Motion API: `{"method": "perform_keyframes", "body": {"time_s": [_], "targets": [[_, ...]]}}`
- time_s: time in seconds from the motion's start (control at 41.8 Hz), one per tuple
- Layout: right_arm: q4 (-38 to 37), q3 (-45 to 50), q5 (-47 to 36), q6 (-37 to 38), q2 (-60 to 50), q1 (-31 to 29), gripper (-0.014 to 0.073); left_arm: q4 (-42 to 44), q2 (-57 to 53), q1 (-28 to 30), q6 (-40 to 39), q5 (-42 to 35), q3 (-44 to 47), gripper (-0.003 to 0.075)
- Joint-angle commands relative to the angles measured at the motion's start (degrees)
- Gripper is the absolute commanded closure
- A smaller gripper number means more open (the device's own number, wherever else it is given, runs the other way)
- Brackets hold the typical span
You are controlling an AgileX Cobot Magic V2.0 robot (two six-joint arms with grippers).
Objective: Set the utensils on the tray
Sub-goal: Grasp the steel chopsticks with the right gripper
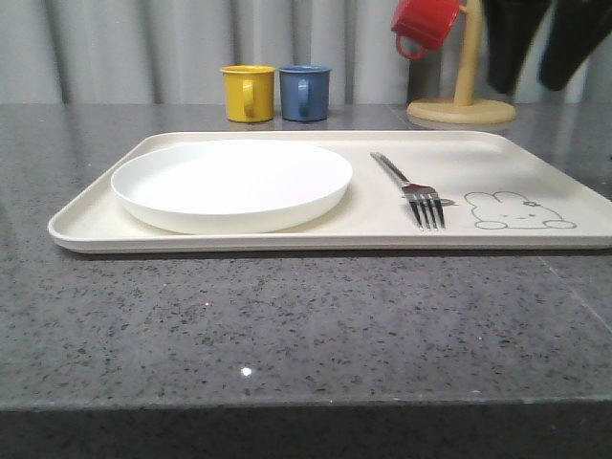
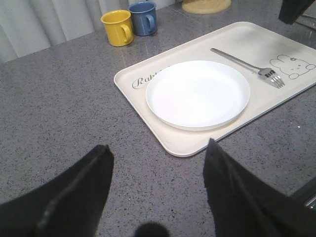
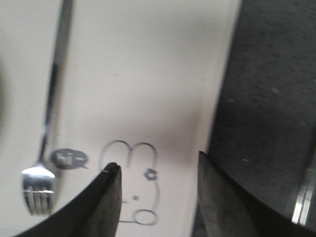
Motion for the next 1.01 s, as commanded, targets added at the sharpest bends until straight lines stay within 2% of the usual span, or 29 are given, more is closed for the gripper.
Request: {"method": "perform_keyframes", "body": {"time_s": [0.0,0.215,0.503,0.981], "targets": [[-2.0,0.9,0.3,-2.5,-4.5,-4.2,0.0209,-0.9,0.8,-0.4,-0.7,-4.3,-1.4,0.0312],[0.8,5.2,1.2,-7.7,-4.9,-12.8,0.021,-0.9,0.8,-0.4,-0.7,-4.3,-1.4,0.0312],[5.1,8.1,0.2,-12.5,-3.4,-20.5,0.021,-0.9,0.8,-0.4,-0.7,-4.3,-1.4,0.0312],[5.6,8.1,0.1,-14.0,3.6,-21.7,0.0212,-0.9,0.8,-0.4,-0.7,-4.3,-1.4,0.0312]]}}
